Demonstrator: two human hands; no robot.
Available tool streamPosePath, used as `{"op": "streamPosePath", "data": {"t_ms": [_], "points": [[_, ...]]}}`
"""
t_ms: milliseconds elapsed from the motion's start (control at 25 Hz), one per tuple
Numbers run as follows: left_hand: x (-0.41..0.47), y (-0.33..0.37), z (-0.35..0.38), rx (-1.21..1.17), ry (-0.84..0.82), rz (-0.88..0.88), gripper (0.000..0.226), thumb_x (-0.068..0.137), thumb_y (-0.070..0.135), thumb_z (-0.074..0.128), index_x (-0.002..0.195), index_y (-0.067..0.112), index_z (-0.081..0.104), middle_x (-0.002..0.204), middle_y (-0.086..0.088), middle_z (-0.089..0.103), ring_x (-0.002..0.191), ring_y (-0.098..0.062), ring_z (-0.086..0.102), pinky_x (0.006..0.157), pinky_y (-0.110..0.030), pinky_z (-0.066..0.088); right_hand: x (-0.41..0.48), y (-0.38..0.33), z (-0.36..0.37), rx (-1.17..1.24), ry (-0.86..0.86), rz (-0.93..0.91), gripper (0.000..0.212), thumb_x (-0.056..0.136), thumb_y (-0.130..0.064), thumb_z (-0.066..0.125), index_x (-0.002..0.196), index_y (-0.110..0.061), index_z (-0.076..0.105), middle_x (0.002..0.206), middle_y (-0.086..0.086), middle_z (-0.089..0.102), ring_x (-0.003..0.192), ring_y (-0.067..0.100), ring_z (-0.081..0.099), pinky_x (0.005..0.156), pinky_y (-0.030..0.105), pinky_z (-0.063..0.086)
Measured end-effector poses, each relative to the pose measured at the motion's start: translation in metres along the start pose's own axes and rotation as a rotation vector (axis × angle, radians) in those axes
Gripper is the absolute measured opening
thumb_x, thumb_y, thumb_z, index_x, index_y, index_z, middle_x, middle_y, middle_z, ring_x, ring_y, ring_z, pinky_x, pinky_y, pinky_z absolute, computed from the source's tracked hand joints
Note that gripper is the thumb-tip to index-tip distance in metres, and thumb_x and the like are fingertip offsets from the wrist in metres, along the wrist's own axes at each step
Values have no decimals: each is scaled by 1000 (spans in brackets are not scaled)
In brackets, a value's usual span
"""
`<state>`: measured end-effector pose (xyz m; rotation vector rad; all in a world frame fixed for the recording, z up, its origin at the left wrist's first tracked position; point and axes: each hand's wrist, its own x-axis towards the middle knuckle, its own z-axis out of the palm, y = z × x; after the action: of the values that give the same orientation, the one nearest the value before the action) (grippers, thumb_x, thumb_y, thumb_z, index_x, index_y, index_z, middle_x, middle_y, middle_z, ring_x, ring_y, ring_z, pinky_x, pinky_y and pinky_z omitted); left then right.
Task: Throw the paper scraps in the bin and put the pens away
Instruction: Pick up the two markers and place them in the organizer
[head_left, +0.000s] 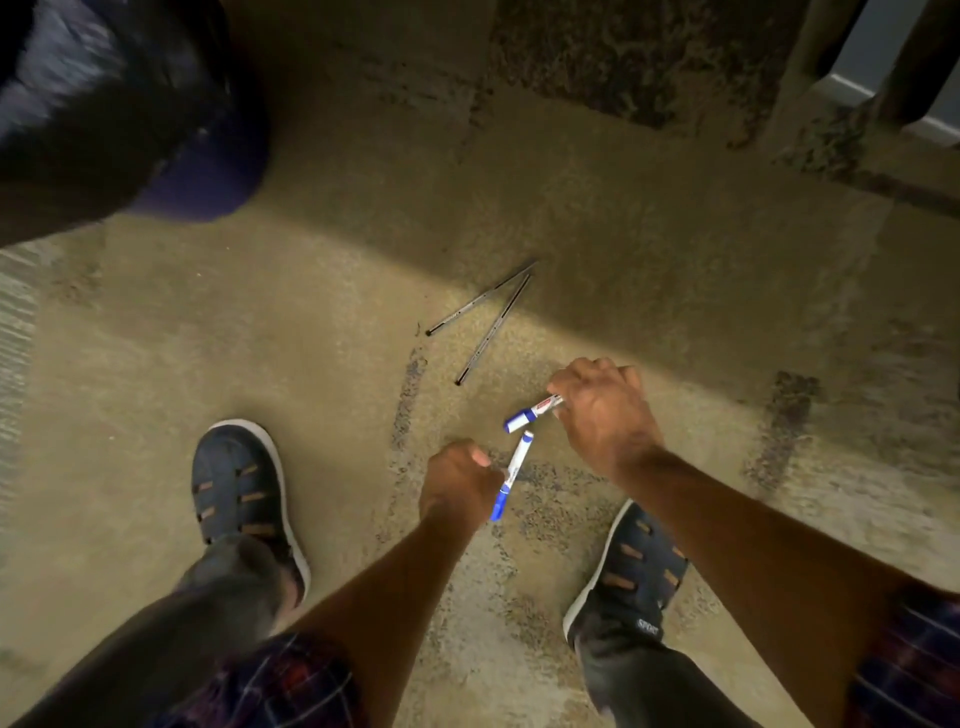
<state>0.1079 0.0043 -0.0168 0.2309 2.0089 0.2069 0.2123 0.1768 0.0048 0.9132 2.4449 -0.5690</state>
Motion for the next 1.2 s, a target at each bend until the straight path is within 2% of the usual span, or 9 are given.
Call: {"op": "streamPosePath", "data": {"t_ms": [200,280,440,640,720,800,920,1040,1200], "points": [[10,-11,39,360,-17,226,40,84,54,75,102,19,68,98,-4,74,92,-24,71,79,-33,55,9,10,33,-167,-66,-175,45,86,-16,72,128,-25,58,126,3,60,114,23,55,96,41,43],[16,-7,44,475,-23,312,37,88,53,71,105,20,66,101,-5,75,94,-26,73,75,-31,51,14,10,40,-245,-107,-226,53,81,-13,74,130,-23,55,125,6,59,116,26,55,96,43,42],[15,-4,26,131,-116,196,21,87,26,78,80,9,67,83,-13,77,72,-25,72,65,-35,57,14,4,32,-224,-119,-135,48,85,-11,68,129,-23,53,125,5,59,116,25,56,96,43,42],[-25,17,-39,-433,-305,-156,10,97,10,69,87,12,68,83,-18,65,59,-31,71,57,-43,64,-12,-12,-28,76,-61,49,19,99,-18,55,116,-27,54,106,-2,62,102,22,58,93,42,41],[-43,33,-73,-501,-334,-143,4,99,14,68,102,14,71,88,-14,65,50,-25,70,50,-35,63,-20,-20,-62,151,-31,56,10,100,-21,51,104,-30,50,98,-5,61,93,20,56,87,39,38],[-60,53,-109,-467,-314,-82,23,99,20,69,123,18,72,89,-9,67,44,-16,64,43,-26,56,-25,-32,-103,224,6,61,16,99,-21,51,97,-35,45,94,-9,59,90,19,56,83,37,32],[-83,88,-161,-361,-247,81,34,99,23,69,132,17,71,73,3,66,40,-4,50,40,-15,38,-29,-53,-164,292,101,76,10,99,-26,55,100,-34,50,100,-11,62,98,19,59,83,37,30],[-111,126,-214,-323,-201,217,26,96,15,71,120,16,80,52,14,57,39,-5,43,41,-15,34,-37,-76,-227,399,192,78,7,100,-27,56,103,-31,52,101,-11,61,100,17,58,84,38,36],[-166,165,-284,-272,-224,331,19,82,18,84,76,37,84,50,7,64,41,-8,48,42,-15,37,-58,-104,-302,492,220,24,5,100,-27,55,104,-27,52,91,-5,65,86,22,61,75,39,47]]}}
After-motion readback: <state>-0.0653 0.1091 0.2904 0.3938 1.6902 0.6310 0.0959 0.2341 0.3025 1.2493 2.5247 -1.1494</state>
